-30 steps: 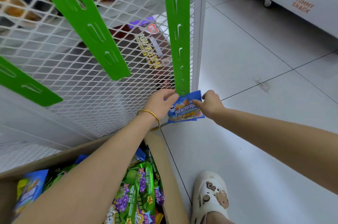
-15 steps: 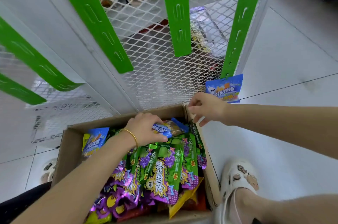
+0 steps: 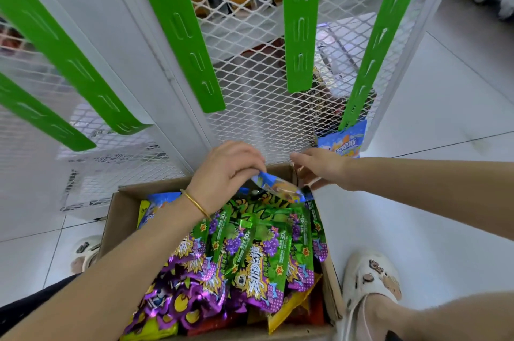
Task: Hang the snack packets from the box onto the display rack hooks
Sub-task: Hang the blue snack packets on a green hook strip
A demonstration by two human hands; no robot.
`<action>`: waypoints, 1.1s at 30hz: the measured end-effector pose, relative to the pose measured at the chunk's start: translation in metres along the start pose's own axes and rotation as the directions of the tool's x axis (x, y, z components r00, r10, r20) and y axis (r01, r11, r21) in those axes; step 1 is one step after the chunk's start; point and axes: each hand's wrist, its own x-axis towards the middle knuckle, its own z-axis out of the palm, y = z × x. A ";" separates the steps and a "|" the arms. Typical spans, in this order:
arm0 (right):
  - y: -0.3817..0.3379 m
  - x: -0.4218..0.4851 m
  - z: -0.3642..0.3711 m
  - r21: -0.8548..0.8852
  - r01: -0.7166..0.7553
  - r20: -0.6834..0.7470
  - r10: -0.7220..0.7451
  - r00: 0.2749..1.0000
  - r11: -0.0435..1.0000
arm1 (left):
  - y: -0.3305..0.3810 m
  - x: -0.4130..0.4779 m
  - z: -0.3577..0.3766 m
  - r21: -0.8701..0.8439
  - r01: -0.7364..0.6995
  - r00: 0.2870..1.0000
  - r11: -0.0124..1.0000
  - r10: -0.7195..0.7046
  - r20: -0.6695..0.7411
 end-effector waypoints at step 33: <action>0.075 0.015 -0.143 0.535 0.320 -0.348 -0.141 0.927 0.782 | 0.068 0.198 0.136 -0.225 0.448 0.878 0.865 -0.473 -0.074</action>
